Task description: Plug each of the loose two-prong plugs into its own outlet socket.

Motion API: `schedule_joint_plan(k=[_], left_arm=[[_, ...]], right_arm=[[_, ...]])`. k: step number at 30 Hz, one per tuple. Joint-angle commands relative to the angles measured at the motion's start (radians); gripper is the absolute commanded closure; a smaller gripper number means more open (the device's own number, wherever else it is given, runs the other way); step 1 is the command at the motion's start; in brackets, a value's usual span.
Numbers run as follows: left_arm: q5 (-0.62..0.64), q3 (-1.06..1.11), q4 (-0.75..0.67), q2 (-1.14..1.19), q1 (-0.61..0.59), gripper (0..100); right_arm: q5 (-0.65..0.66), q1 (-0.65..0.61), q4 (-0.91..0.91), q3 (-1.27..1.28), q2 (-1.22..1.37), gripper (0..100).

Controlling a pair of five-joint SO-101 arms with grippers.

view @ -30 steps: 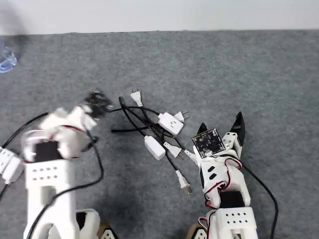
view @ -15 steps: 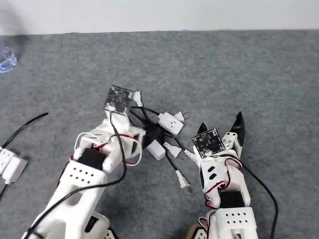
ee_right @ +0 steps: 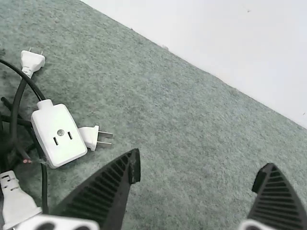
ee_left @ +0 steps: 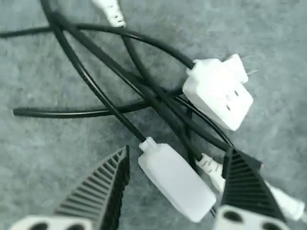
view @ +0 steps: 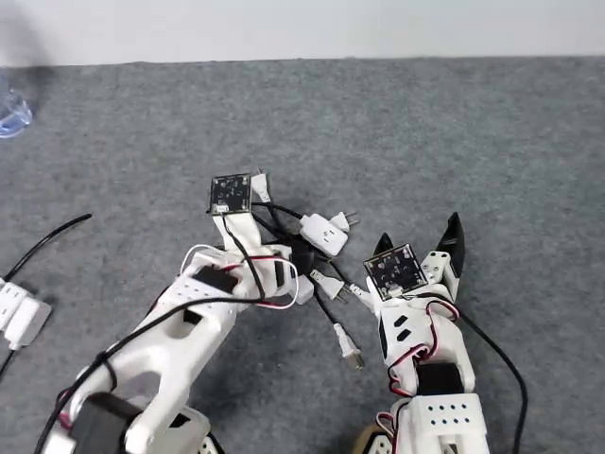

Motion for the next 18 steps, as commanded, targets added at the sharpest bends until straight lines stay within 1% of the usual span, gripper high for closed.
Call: schedule_joint_plan(k=[1,5,9,15,18], left_arm=[[0.083,-0.091,0.051,0.023,0.000,71],[0.167,-0.142,0.054,0.063,-0.038,71],[0.178,-0.154,0.068,0.152,-0.037,71],[0.178,-0.283,0.259,0.212,-0.035,71],[0.178,-0.328,0.301,0.258,-0.015,71]], right_arm=[[-0.003,-0.018,0.002,0.014,0.004,62.7],[-0.003,-0.018,0.002,0.014,0.004,62.7],[-0.003,-0.018,0.004,0.014,0.004,62.7],[-0.003,-0.018,0.004,0.014,0.004,62.7],[-0.003,-0.018,0.002,0.014,0.004,62.7]])
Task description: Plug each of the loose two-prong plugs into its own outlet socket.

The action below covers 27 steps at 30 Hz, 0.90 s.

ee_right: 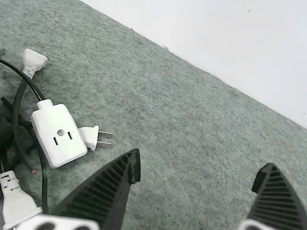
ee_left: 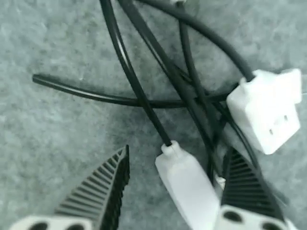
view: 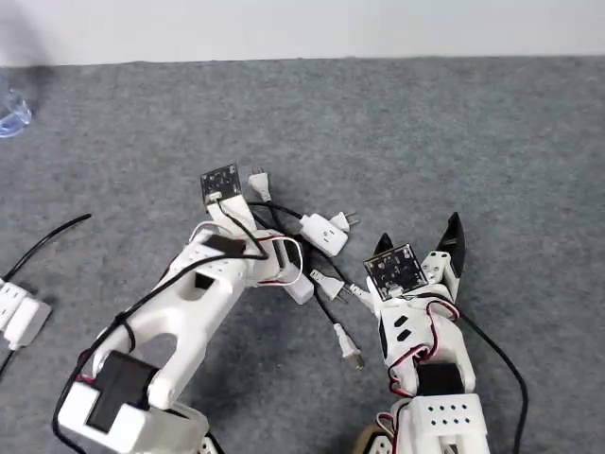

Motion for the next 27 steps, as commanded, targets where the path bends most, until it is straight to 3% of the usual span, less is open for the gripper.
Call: schedule_joint_plan(k=[1,11,19,27], left_arm=[[0.009,-0.076,0.044,0.038,0.025,71],[0.008,-0.153,0.213,0.041,0.183,71],[0.008,-0.174,0.192,0.170,0.107,71],[0.008,-0.297,0.442,0.173,0.094,71]], right_arm=[[-0.003,-0.018,0.002,0.014,0.004,62.7],[-0.003,-0.018,0.002,0.014,0.004,62.7],[-0.003,-0.018,0.002,0.014,0.004,62.7],[-0.003,-0.018,0.001,0.014,0.004,62.7]])
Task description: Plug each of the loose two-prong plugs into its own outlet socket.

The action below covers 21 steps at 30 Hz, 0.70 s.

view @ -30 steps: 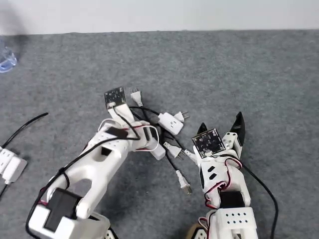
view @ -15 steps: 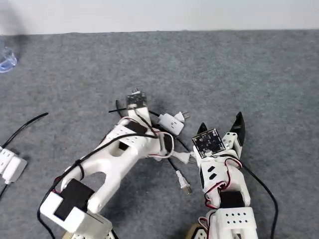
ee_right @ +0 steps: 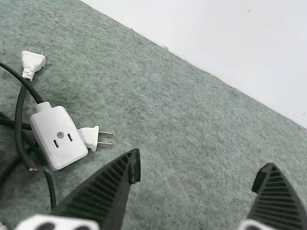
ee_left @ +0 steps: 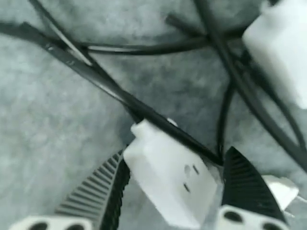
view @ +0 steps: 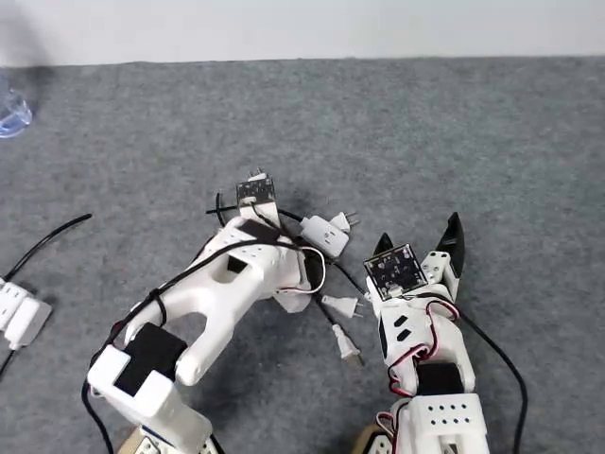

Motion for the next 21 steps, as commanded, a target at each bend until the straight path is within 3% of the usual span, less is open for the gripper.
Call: schedule_joint_plan(k=[1,4,8,14,21], left_arm=[[0.000,-0.090,0.138,-0.003,-0.006,72],[-0.005,-0.102,0.164,0.006,-0.006,77],[-0.015,-0.045,0.081,0.006,-0.006,88],[-0.130,-0.002,0.012,0.006,-0.008,98],[-0.172,0.001,0.021,0.006,-0.008,99]], right_arm=[[-0.003,-0.018,0.001,0.014,0.004,62.7],[-0.003,-0.018,0.001,0.014,0.004,62.7],[-0.003,-0.018,0.001,0.014,0.004,62.7],[-0.003,-0.018,0.001,0.014,0.004,62.7],[-0.003,-0.018,0.001,0.014,0.004,62.7]])
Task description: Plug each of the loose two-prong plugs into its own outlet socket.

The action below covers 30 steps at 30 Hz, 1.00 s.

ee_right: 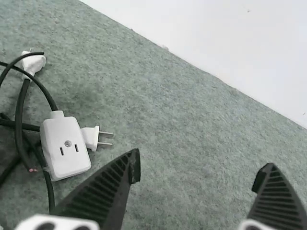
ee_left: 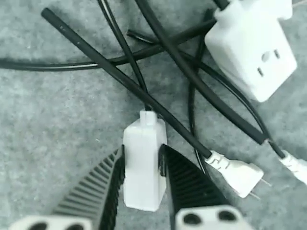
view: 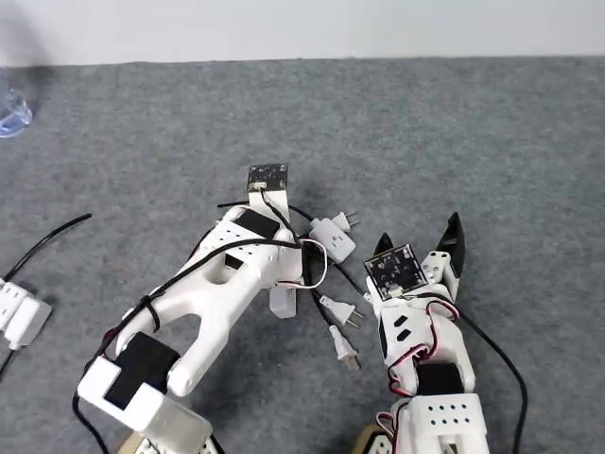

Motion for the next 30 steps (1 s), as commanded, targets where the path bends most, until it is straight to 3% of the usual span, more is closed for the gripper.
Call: schedule_joint_plan(k=[1,19,22,30], left_arm=[[-0.028,0.039,0.002,0.020,-0.009,99],[-0.097,0.114,0.009,0.011,0.011,99],[-0.098,0.081,0.074,0.009,-0.008,99],[-0.229,-0.148,0.325,0.009,-0.288,99]], right_arm=[[-0.003,-0.018,0.001,0.014,0.004,62.7],[-0.003,-0.018,0.001,0.014,0.004,62.7],[-0.003,-0.018,0.001,0.014,0.004,62.7],[-0.003,-0.018,0.001,0.014,0.004,62.7]])
